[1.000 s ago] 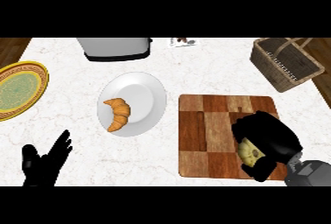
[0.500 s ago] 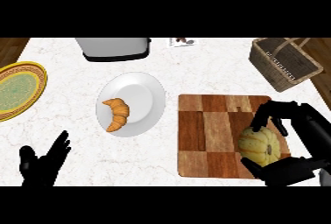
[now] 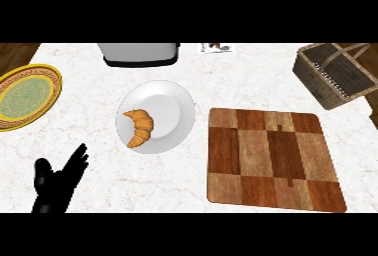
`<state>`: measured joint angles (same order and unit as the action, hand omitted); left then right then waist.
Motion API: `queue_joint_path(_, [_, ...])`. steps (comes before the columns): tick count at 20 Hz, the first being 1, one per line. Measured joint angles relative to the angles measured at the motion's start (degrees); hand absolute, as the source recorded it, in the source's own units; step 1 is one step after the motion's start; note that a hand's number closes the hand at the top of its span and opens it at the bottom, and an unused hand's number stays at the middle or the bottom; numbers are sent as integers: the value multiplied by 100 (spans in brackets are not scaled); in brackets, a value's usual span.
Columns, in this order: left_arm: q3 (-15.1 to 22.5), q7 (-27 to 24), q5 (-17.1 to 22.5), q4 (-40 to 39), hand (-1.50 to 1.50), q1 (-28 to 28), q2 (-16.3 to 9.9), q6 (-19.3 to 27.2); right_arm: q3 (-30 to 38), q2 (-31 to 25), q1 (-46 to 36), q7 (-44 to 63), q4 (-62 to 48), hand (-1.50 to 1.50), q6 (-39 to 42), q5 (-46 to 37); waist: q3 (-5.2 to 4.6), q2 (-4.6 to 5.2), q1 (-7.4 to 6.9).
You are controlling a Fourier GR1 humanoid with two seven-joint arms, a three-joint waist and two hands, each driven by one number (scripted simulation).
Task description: Pick the squash from the cutting board and place it in the basket
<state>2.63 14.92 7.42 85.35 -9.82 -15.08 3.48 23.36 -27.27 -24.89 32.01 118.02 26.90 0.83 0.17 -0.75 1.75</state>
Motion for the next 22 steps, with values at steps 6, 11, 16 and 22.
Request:
queue_joint_path(6, [32, -10, -45, -63, 0, 158, 17, -81, 566, -1205, -1456, 840, -1457, 150, 86, 633, -4, 44, -185])
queue_joint_path(11, [66, -53, -121, -144, 0, 262, 73, -111, 479, -1909, -2341, 572, -2967, 150, 248, 488, 6, 70, -279])
queue_joint_path(16, [71, -176, -195, -198, 0, 283, 132, -128, 170, -2175, -2676, -297, -4122, 150, 236, -97, 12, 85, -322])
queue_joint_path(22, [39, -87, -209, -209, 0, 339, 160, -159, -220, -2052, -2963, -1306, -5304, 150, -60, -694, 18, 94, -350])
